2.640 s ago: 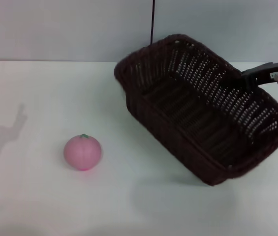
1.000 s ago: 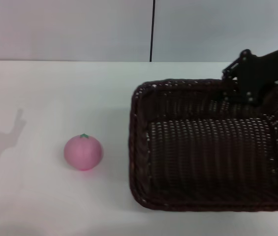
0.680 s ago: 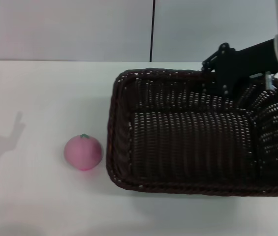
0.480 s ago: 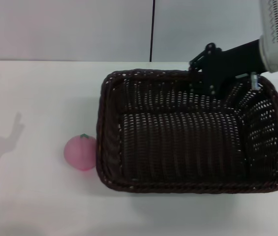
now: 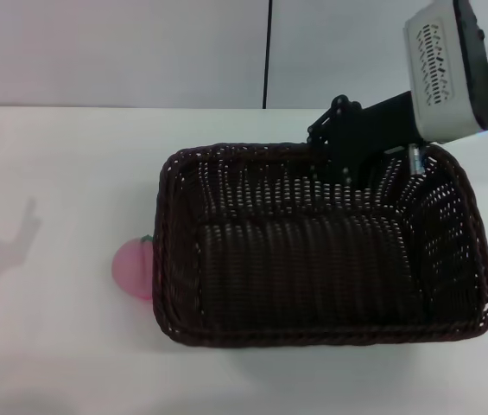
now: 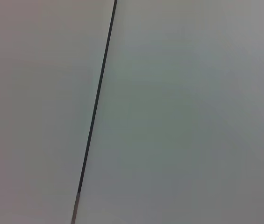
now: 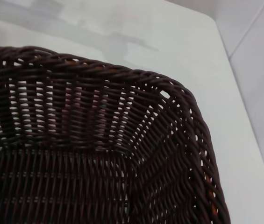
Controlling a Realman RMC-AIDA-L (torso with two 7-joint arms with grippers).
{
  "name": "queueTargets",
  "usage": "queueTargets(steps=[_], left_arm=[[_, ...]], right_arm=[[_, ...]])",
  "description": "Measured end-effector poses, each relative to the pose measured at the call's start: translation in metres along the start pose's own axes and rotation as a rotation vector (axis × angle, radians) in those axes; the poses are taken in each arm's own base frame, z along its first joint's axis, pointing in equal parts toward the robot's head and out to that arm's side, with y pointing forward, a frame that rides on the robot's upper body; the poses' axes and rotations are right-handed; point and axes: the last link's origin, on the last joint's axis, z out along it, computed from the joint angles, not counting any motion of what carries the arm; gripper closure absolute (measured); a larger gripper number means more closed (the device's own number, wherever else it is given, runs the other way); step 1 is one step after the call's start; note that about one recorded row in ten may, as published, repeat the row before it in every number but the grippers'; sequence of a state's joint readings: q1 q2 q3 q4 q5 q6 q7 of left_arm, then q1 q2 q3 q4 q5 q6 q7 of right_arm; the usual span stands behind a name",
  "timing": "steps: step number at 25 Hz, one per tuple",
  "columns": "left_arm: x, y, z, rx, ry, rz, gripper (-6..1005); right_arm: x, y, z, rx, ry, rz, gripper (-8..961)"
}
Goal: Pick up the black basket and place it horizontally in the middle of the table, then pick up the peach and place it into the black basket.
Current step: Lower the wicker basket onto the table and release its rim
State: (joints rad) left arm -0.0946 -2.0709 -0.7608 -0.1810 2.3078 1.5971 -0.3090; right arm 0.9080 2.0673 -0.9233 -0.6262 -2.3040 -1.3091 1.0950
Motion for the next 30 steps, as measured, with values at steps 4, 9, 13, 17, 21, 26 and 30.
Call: queueTargets(steps=[4, 9, 13, 17, 21, 26, 30], left_arm=[[0.0, -0.001, 0.0, 0.001, 0.001, 0.001, 148], [0.001, -0.001, 0.0, 0.002, 0.002, 0.001, 149], [0.001, -0.001, 0.002, 0.0, 0.005, 0.001, 149], [0.001, -0.001, 0.002, -0.008, 0.003, 0.0, 149], [0.001, -0.001, 0.001, -0.035, -0.006, -0.021, 149], [0.008, -0.007, 0.001, -0.114, -0.007, -0.026, 149], [0.015, -0.016, 0.002, -0.247, -0.057, -0.045, 149]], right_arm=[[0.002, 0.0, 0.001, 0.025, 0.007, 0.005, 724], [0.003, -0.001, 0.002, 0.032, 0.012, 0.036, 715], [0.003, -0.002, 0.001, 0.038, 0.014, 0.067, 707], [0.003, 0.0, -0.005, 0.038, -0.002, 0.089, 700], [0.0, 0.003, -0.016, 0.046, -0.051, 0.124, 531], [-0.005, 0.014, -0.056, 0.138, -0.202, 0.194, 408], [-0.005, 0.034, -0.097, 0.258, -0.39, 0.281, 396]])
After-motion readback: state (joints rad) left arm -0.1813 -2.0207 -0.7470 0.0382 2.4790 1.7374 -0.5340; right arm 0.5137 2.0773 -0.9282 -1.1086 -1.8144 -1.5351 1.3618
